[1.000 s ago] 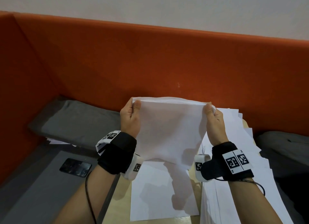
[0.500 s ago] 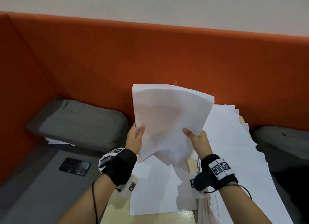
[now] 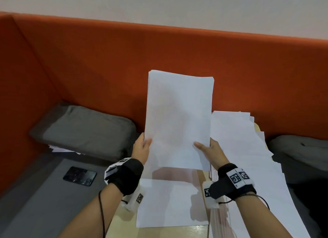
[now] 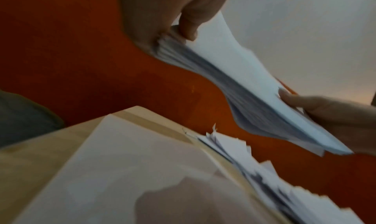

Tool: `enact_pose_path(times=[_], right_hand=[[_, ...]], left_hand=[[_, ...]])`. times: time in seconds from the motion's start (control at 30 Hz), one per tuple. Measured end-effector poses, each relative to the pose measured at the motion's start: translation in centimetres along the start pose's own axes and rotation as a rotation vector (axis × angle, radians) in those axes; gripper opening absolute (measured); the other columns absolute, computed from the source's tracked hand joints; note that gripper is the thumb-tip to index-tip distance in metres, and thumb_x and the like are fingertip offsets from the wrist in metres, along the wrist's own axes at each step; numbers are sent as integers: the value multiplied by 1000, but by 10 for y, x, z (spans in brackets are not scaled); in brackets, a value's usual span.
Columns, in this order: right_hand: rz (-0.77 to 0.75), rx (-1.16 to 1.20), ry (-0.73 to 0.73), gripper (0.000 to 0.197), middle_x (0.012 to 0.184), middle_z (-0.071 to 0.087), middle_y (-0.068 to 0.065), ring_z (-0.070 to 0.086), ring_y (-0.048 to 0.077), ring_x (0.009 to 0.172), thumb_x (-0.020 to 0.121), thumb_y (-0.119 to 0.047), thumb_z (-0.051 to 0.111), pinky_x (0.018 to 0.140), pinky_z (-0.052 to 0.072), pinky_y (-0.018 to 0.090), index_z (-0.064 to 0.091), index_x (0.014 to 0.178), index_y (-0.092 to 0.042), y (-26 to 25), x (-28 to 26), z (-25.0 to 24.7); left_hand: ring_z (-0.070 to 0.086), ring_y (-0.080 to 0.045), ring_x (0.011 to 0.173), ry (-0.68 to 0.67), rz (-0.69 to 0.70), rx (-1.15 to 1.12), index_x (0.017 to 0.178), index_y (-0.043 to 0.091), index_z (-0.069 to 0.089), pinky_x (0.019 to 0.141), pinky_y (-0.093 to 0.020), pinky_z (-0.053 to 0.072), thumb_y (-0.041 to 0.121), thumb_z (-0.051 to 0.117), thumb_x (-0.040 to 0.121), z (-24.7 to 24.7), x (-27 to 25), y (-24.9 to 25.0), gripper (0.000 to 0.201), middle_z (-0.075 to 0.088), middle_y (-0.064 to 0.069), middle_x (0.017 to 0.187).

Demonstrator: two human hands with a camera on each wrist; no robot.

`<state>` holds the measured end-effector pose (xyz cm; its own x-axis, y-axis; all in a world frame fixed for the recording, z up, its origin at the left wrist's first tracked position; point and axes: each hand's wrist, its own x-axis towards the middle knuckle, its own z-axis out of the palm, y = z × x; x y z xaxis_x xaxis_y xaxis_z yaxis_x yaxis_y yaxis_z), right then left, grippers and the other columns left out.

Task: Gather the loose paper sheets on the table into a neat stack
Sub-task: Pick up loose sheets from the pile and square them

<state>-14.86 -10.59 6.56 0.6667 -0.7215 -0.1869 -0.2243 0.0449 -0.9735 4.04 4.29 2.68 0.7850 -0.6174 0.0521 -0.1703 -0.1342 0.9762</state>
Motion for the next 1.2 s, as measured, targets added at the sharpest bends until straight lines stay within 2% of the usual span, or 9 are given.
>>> enact_pose_path(times=[0.23,0.37,0.47,0.6,0.7,0.83,0.9,1.03,1.2], right_hand=[[90,18,-300,32,108,69,4,68,15,97,88,6,56,83,55,23,58,111,-16,-10,-4,-25],[98,-59,-311,39,96,73,3,71,15,88,85,11,57,79,57,25,59,115,-14,-10,-6,-27],[124,-34,-283,32,78,74,2,71,14,72,84,13,57,65,58,24,62,104,-12,-7,-6,-27],[75,-144,-213,18,67,65,-4,60,7,48,86,1,62,54,52,16,65,80,-16,-1,-6,-26],[87,-214,-157,32,56,48,-6,49,7,45,87,-11,64,52,45,18,51,59,-14,6,-4,-24],[172,-149,-152,29,56,41,-3,48,10,54,89,-9,62,59,53,21,47,64,-8,19,-1,-24],[242,-154,-162,22,62,35,4,52,11,51,89,-7,62,53,51,19,46,73,-7,30,-1,-22],[406,-323,-125,41,54,38,3,54,7,35,89,-7,62,41,43,20,34,60,-13,62,-11,-4],[466,-56,-63,28,67,54,3,64,15,64,88,-1,61,56,55,19,51,63,-8,80,-19,-3]], left_hand=[[54,-17,100,85,46,-131,118,0,52,81,-21,47,-7,40,94,-1,14,22,28,57,-6,110],[55,-17,100,81,54,-173,111,10,51,78,-13,48,-6,40,94,-2,14,20,26,58,-6,110],[55,-20,100,70,44,-171,113,9,52,83,-22,47,-5,40,94,-1,11,17,26,58,-7,110],[56,-22,100,72,39,-161,113,9,53,90,-33,46,-4,41,94,-2,11,17,26,60,-8,109],[56,-21,102,69,22,-150,118,4,52,94,-35,44,-4,40,94,-4,13,14,28,59,-8,111],[55,-23,109,8,-74,-89,123,2,51,100,-39,42,-2,41,95,-7,14,-9,30,59,-12,119],[53,-25,115,-39,-180,25,124,-3,50,100,-36,40,0,43,95,-6,10,-28,30,56,-15,124],[54,-34,114,-127,-451,292,122,-9,47,94,-35,42,8,50,94,3,-12,-66,33,55,-22,125],[54,-34,114,-125,-508,366,119,-8,45,95,-36,43,12,53,93,4,-11,-68,34,54,-23,125]])
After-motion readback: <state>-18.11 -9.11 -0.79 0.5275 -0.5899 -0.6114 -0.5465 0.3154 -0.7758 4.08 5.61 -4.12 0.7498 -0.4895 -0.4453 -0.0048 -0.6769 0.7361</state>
